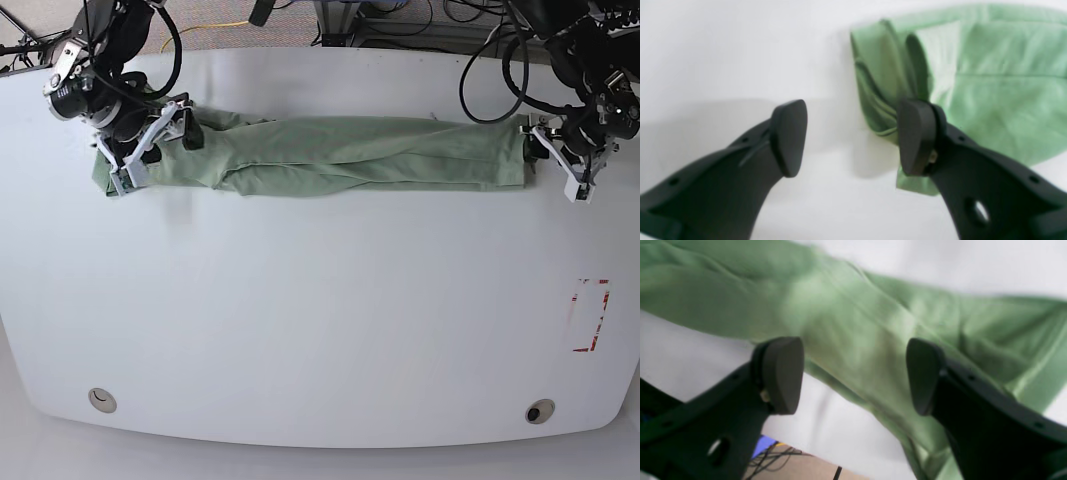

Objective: Fold the T-shirt properly
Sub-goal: 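Grasp both ends of the folded strip with both grippers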

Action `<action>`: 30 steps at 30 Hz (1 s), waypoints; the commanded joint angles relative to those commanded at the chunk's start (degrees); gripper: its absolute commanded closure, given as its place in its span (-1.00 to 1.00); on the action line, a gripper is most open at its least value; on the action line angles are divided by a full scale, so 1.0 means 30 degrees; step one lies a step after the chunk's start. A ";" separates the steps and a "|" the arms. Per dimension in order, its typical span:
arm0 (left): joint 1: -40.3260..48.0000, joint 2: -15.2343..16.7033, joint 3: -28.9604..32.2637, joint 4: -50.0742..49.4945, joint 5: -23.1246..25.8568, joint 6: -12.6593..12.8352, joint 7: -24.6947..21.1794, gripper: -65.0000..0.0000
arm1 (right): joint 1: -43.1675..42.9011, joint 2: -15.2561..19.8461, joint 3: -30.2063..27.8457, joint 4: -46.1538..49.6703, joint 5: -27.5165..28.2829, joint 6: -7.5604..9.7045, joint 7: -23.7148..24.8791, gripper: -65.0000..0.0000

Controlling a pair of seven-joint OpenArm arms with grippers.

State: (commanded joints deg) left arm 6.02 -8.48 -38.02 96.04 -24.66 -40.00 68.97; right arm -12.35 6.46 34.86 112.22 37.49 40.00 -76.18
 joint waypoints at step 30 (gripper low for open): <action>-0.0176 -0.2051 0.0322 -0.4571 -0.5451 0.0000 0.0176 -0.45 | 0.0147 0.0029 -0.0410 -0.0410 -0.0088 0.0000 0.0000 -0.41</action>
State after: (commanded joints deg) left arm 5.49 -14.64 -37.05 82.33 -41.01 -40.00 69.49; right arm -11.91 6.55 33.63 110.99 37.23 40.00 -76.18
